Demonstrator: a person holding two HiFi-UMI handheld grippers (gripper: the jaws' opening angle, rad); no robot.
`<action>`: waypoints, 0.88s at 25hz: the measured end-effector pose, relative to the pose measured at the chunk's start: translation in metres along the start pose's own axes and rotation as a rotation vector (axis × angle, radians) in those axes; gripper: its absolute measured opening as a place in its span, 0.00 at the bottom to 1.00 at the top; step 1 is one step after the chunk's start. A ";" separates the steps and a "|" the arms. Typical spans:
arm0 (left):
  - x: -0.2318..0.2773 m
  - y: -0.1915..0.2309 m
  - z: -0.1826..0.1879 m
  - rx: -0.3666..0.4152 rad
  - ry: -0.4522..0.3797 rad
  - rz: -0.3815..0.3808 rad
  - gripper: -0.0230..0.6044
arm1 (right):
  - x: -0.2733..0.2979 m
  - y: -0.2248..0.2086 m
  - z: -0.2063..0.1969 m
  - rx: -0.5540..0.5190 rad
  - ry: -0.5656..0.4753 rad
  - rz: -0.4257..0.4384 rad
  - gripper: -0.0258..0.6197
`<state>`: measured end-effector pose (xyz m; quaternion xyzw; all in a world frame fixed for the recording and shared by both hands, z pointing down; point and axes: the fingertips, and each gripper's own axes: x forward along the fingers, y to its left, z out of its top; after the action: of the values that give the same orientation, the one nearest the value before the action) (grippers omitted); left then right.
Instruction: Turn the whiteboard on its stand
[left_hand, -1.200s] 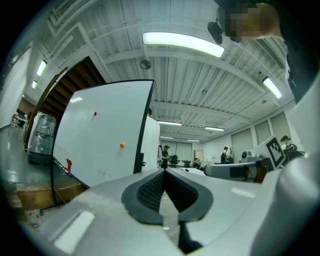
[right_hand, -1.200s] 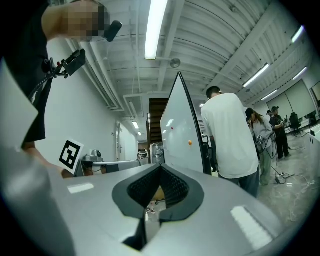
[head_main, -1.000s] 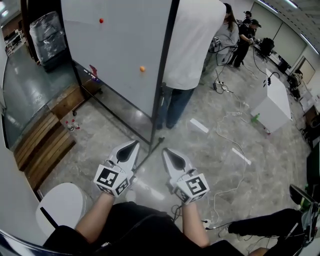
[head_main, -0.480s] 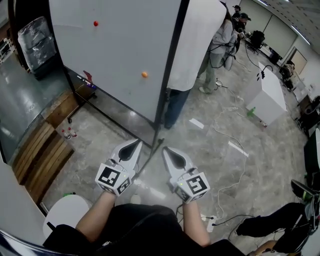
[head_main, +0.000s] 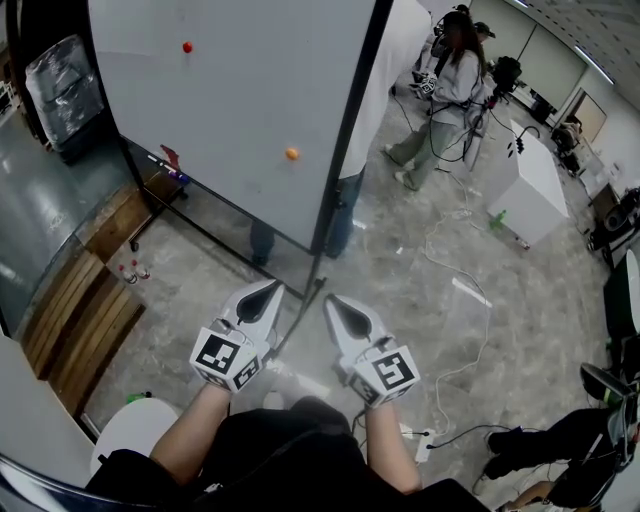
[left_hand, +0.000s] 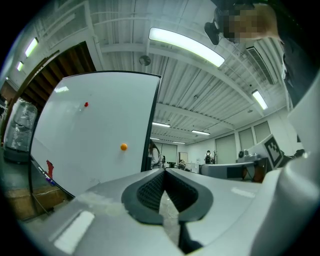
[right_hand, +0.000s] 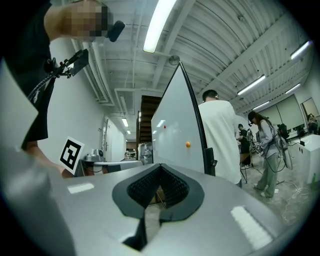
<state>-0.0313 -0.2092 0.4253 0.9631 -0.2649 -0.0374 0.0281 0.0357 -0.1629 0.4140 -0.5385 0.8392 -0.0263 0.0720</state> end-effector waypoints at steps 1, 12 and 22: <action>0.001 0.001 0.001 0.002 0.000 0.000 0.04 | 0.002 0.000 0.003 0.005 -0.013 0.006 0.05; 0.038 0.011 0.010 0.019 -0.007 0.054 0.04 | 0.028 -0.050 0.014 -0.054 0.013 0.075 0.05; 0.064 0.020 0.015 0.031 -0.022 0.124 0.04 | 0.057 -0.114 0.022 -0.119 0.048 0.079 0.05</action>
<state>0.0120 -0.2599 0.4079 0.9447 -0.3249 -0.0421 0.0127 0.1182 -0.2612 0.4009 -0.5075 0.8613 0.0133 0.0207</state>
